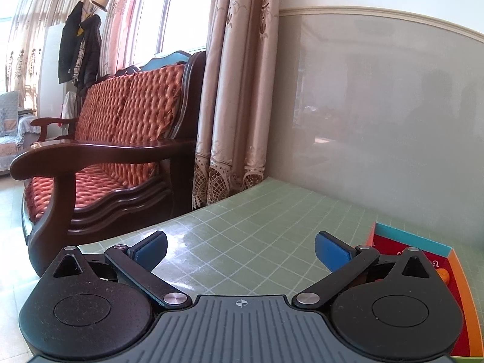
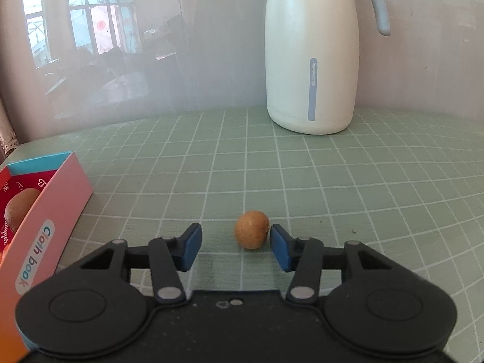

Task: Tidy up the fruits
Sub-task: 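Grasp the small round brown fruit with the right tool, then carry the small fruit into the red box and open the right tool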

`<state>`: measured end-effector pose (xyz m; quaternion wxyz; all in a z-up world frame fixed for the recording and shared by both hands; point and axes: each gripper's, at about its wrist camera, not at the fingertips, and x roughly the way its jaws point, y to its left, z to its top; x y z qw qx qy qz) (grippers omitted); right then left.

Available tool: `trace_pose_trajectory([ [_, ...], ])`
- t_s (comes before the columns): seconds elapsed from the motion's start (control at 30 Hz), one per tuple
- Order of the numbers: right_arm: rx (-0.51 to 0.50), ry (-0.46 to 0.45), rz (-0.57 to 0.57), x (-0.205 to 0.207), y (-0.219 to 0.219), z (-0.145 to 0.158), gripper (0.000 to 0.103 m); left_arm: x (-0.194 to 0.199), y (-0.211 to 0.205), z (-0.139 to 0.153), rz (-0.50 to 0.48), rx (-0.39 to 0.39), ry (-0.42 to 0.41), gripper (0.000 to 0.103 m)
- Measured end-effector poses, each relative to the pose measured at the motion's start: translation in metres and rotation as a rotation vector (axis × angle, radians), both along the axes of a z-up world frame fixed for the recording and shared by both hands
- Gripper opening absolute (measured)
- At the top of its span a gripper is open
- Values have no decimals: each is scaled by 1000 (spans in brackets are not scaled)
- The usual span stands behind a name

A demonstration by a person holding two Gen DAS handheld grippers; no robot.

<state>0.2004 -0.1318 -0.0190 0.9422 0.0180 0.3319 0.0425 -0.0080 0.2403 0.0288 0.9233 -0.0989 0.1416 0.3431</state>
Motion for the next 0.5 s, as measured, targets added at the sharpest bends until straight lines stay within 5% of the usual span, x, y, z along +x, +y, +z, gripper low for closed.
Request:
trace_pose_trajectory([
  [0.13,1,-4,6,1,-1,0,23,0,3,-1,6,-23,-3,103],
  [0.5,5,-75,107,-14,20,13,22,-1,1,-2,20,-16,3,103],
])
